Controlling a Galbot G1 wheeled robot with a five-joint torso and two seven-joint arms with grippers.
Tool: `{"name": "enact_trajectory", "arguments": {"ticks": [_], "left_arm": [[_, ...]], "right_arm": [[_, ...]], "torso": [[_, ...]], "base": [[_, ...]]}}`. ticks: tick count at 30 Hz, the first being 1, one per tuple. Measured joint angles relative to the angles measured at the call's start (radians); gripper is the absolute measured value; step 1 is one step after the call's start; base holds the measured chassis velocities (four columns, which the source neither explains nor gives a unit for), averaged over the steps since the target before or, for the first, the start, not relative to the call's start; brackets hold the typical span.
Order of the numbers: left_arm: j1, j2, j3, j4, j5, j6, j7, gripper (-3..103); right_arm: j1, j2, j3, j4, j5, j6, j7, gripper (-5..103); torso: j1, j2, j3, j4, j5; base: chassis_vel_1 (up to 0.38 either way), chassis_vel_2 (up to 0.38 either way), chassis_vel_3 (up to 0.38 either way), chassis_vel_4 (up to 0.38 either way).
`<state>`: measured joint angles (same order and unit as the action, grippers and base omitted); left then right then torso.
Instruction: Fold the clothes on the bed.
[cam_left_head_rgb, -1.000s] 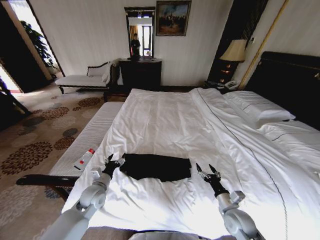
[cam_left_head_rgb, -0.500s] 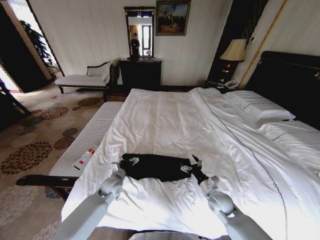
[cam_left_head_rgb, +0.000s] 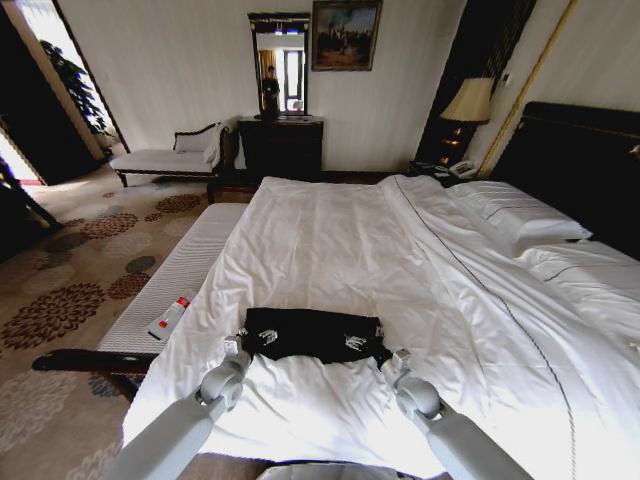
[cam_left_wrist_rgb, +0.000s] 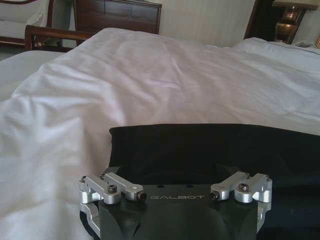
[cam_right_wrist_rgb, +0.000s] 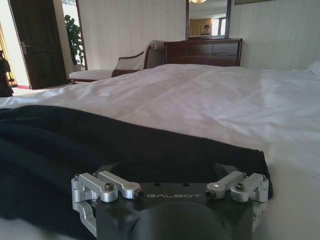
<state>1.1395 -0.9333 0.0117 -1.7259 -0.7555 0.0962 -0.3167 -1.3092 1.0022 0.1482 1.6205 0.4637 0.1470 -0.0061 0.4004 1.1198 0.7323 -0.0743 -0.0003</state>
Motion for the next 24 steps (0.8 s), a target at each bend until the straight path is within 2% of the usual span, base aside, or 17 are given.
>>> {"name": "enact_trajectory", "arguments": {"ticks": [3,6,11,14,18,21,24], "left_arm": [[0.029,0.005,-0.024,-0.015,-0.001,-0.003,0.008,100],[0.091,0.008,-0.081,-0.028,0.009,-0.015,0.027,100],[0.187,0.002,-0.147,-0.083,0.045,-0.039,0.039,100],[0.227,-0.012,-0.167,-0.121,0.067,-0.049,0.047,100],[0.278,-0.026,-0.191,-0.159,0.130,-0.079,0.056,100],[0.352,-0.045,-0.263,-0.198,0.217,-0.125,0.057,100],[0.393,-0.060,-0.314,-0.229,0.241,-0.143,0.059,100]], "right_arm": [[-0.048,0.006,0.023,-0.005,-0.036,0.017,-0.014,100],[-0.108,0.021,0.065,-0.007,-0.096,0.048,-0.032,100],[-0.186,0.032,0.145,0.019,-0.122,0.080,-0.049,100],[-0.233,0.040,0.206,0.062,-0.114,0.087,-0.052,100],[-0.305,0.058,0.286,0.131,-0.095,0.090,-0.052,100],[-0.348,0.089,0.343,0.197,-0.054,0.088,-0.052,100],[-0.374,0.107,0.372,0.231,-0.011,0.079,-0.049,100]], "torso": [[0.000,0.000,0.000,-0.0006,0.0001],[0.000,0.000,0.000,0.0001,0.0003],[0.000,0.000,0.000,0.0002,0.0003],[0.000,0.000,0.000,0.0004,0.0002],[0.000,0.000,0.000,-0.0008,-0.0001],[0.000,0.000,0.000,0.0005,0.0002],[0.000,0.000,0.000,0.0003,0.0003]], "base": [[0.000,0.000,0.000,0.000],[0.000,0.000,0.000,0.000],[0.000,0.000,0.000,0.000],[0.000,0.000,0.000,0.000],[0.000,0.000,0.000,0.000],[0.000,0.000,0.000,0.000],[0.000,0.000,0.000,0.000]]}}
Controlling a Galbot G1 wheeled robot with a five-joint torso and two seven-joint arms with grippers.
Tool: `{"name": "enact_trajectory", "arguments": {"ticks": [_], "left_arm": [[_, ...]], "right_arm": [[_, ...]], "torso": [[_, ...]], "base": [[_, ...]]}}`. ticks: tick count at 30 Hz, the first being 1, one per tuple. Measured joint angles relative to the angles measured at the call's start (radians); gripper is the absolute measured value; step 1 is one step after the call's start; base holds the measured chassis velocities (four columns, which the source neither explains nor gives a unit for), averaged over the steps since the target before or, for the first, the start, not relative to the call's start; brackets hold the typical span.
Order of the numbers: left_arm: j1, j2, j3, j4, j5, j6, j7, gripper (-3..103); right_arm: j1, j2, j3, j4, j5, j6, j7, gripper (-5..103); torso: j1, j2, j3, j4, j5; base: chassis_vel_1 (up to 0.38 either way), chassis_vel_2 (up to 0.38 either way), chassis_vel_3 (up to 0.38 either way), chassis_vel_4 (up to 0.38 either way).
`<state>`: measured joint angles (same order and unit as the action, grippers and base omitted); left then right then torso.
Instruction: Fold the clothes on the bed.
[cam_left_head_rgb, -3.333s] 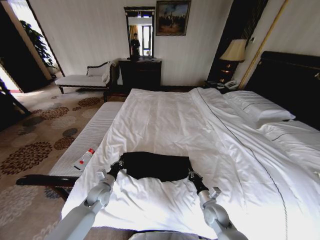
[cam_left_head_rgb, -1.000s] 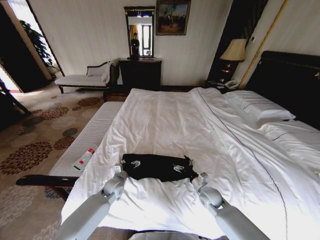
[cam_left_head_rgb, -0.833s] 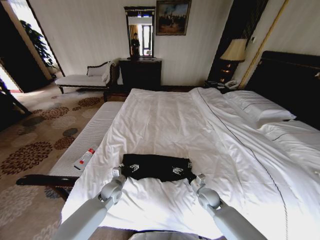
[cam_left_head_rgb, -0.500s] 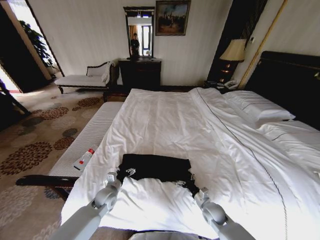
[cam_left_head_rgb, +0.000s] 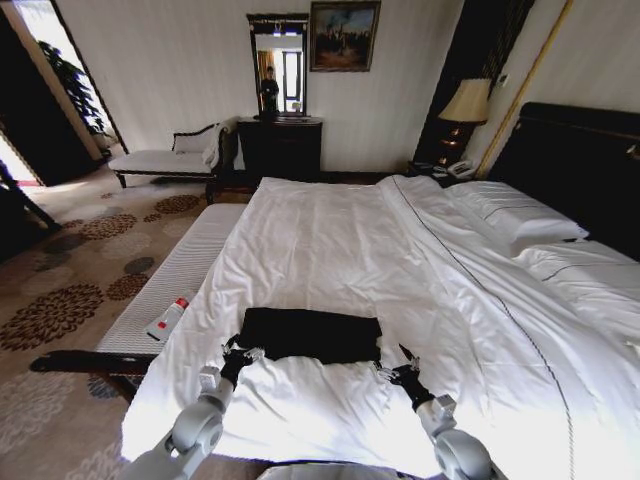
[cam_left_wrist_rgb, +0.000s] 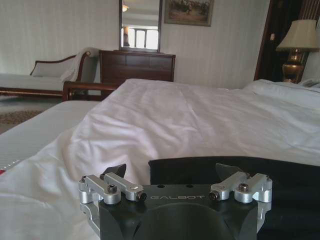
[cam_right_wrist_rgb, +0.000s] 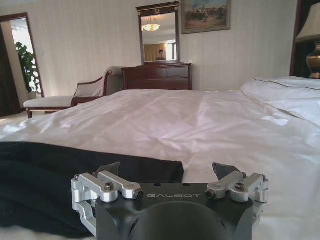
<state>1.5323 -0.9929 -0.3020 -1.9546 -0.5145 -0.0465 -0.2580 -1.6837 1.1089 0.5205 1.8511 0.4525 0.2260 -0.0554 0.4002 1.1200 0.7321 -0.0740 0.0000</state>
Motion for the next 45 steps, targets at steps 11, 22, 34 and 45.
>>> {"name": "enact_trajectory", "arguments": {"ticks": [11,22,34,45], "left_arm": [[0.252,-0.084,-0.208,-0.203,0.035,-0.060,0.055,100],[0.529,-0.124,-0.318,-0.355,0.041,-0.189,0.183,100],[0.551,-0.121,-0.322,-0.357,0.041,-0.215,0.190,100],[0.547,-0.120,-0.320,-0.353,0.041,-0.214,0.189,100]], "right_arm": [[-0.088,0.043,0.125,0.097,0.069,-0.012,0.001,100],[-0.141,0.114,0.214,0.178,0.160,-0.033,-0.014,100],[-0.125,0.112,0.200,0.204,0.498,-0.182,0.039,100],[0.026,-0.003,0.227,0.089,0.838,-0.519,0.096,100]], "torso": [[0.000,0.000,0.000,-0.0003,-0.0003],[0.000,0.000,0.000,-0.0004,-0.0001],[0.000,0.000,0.000,-0.0003,-0.0002],[0.000,0.000,0.000,-0.0002,0.0002]], "base": [[0.000,0.000,0.000,0.000],[0.000,0.000,0.000,0.000],[0.000,0.000,0.000,0.000],[0.000,0.000,0.000,0.000]]}}
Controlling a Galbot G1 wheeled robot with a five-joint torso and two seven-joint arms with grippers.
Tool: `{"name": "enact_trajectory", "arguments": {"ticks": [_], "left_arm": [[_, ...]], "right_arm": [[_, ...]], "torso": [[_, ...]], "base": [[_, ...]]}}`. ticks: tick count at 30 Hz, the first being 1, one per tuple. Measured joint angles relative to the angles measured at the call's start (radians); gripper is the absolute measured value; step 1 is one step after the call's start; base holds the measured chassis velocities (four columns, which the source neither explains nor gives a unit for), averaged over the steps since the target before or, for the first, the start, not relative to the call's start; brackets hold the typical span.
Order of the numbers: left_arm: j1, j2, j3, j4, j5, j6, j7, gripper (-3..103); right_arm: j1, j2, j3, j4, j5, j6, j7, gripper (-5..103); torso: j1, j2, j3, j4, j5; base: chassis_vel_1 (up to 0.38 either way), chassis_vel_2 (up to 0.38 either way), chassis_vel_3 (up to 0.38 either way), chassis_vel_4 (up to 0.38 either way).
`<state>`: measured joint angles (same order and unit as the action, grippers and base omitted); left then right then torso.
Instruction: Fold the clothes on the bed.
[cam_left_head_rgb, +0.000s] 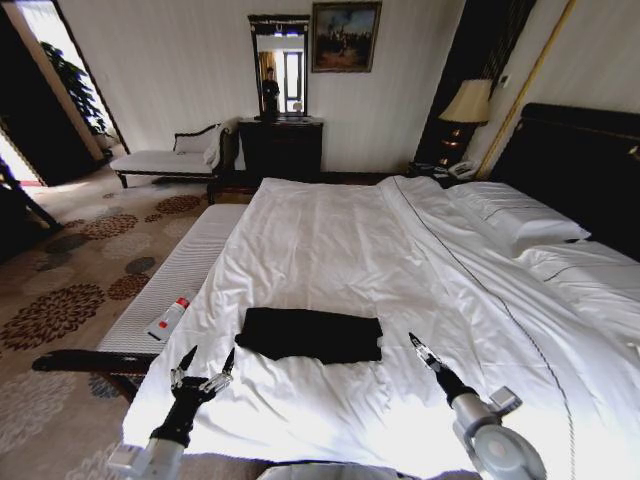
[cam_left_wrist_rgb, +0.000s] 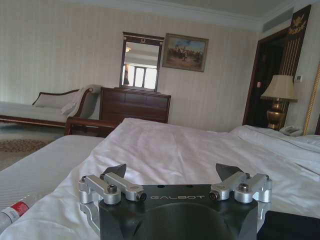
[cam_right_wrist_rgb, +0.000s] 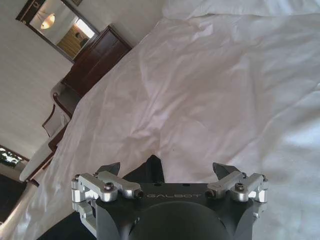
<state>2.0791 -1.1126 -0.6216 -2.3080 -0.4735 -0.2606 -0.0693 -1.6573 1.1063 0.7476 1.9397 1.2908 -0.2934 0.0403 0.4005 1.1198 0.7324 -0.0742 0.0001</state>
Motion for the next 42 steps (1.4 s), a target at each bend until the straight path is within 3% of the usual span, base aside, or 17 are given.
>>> {"name": "enact_trajectory", "arguments": {"ticks": [5,14,42], "left_arm": [[-0.001,0.000,0.001,0.001,0.000,0.001,0.000,100],[-0.002,0.001,0.001,0.002,-0.001,0.003,-0.001,100],[-0.003,0.001,0.002,0.002,-0.001,0.004,-0.002,100]], "right_arm": [[0.103,-0.055,-0.056,-0.091,0.007,-0.085,0.004,100],[0.203,-0.073,-0.116,-0.183,0.046,-0.129,-0.014,100],[0.294,-0.041,-0.246,-0.254,0.037,-0.154,-0.021,100]], "torso": [[0.000,0.000,0.000,-0.0001,-0.0002],[0.000,0.000,0.000,-0.0002,-0.0003],[0.000,0.000,0.000,-0.0002,-0.0004]], "base": [[0.000,0.000,0.000,0.000],[0.000,0.000,0.000,0.000],[0.000,0.000,0.000,0.000]]}}
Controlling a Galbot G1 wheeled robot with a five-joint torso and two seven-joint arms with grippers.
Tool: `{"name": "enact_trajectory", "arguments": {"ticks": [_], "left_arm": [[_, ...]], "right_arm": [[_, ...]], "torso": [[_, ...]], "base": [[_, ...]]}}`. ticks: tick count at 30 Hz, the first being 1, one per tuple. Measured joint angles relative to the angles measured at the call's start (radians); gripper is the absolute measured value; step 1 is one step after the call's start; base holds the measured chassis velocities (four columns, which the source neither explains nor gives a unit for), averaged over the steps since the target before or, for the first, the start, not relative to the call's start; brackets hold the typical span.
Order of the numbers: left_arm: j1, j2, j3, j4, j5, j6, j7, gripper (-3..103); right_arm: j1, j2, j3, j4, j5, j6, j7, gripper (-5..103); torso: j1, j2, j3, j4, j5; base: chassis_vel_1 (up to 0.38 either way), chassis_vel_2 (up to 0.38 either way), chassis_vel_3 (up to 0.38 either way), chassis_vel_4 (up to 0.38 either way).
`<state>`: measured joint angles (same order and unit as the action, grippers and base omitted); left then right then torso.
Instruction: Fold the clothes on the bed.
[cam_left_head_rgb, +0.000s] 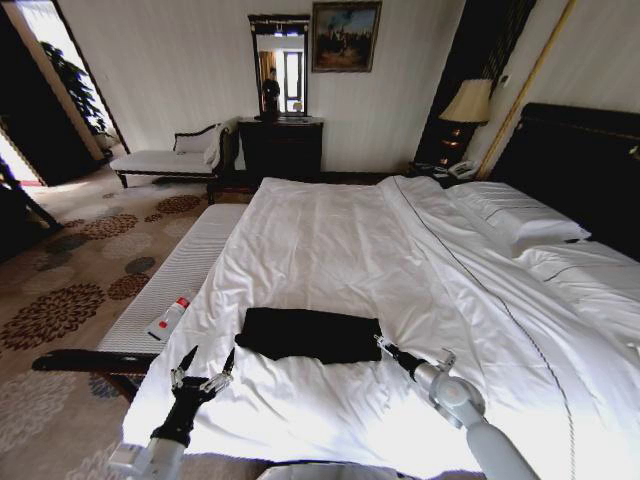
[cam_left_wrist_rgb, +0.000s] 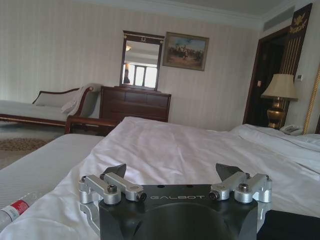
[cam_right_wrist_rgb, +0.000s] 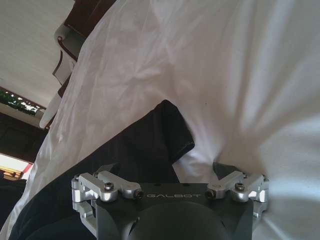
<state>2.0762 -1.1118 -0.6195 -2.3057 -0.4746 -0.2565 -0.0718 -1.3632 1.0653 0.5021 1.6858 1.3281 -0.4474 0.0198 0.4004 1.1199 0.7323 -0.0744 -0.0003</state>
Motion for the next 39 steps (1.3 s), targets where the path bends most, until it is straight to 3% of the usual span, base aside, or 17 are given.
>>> {"name": "enact_trajectory", "arguments": {"ticks": [24,28,32,35,38,39], "left_arm": [[0.000,0.000,0.000,0.000,0.000,0.000,0.000,100],[0.000,0.000,0.000,0.000,0.000,0.000,0.000,100],[0.000,0.000,0.000,0.000,0.000,0.000,0.000,100],[0.000,0.000,0.000,0.000,0.000,0.000,0.000,100],[0.000,0.000,0.000,0.000,0.000,0.000,0.000,100],[0.000,0.000,0.000,0.000,0.000,0.000,0.000,100]], "right_arm": [[0.067,0.042,-0.071,-0.032,-0.001,-0.028,0.003,103],[0.067,0.047,-0.077,-0.031,-0.004,-0.029,0.004,95],[0.061,0.048,-0.078,-0.024,-0.010,-0.028,-0.002,74],[0.059,0.048,-0.078,-0.020,-0.013,-0.027,-0.002,68],[0.054,0.047,-0.077,-0.010,-0.016,-0.026,-0.004,52],[0.054,0.047,-0.077,-0.010,-0.016,-0.026,-0.004,52]], "torso": [[0.000,0.000,0.000,0.0001,0.0001],[0.000,0.000,0.000,0.0001,0.0001],[0.000,0.000,0.000,0.0001,0.0002],[0.000,0.000,0.000,0.0001,0.0003],[0.000,0.000,0.000,0.0003,0.0004],[0.000,0.000,0.000,0.0003,0.0004]], "base": [[0.000,0.000,0.000,0.000],[0.000,0.000,0.000,0.000],[0.000,0.000,0.000,0.000],[0.000,0.000,0.000,0.000],[0.000,0.000,0.000,0.000],[0.000,0.000,0.000,0.000]]}}
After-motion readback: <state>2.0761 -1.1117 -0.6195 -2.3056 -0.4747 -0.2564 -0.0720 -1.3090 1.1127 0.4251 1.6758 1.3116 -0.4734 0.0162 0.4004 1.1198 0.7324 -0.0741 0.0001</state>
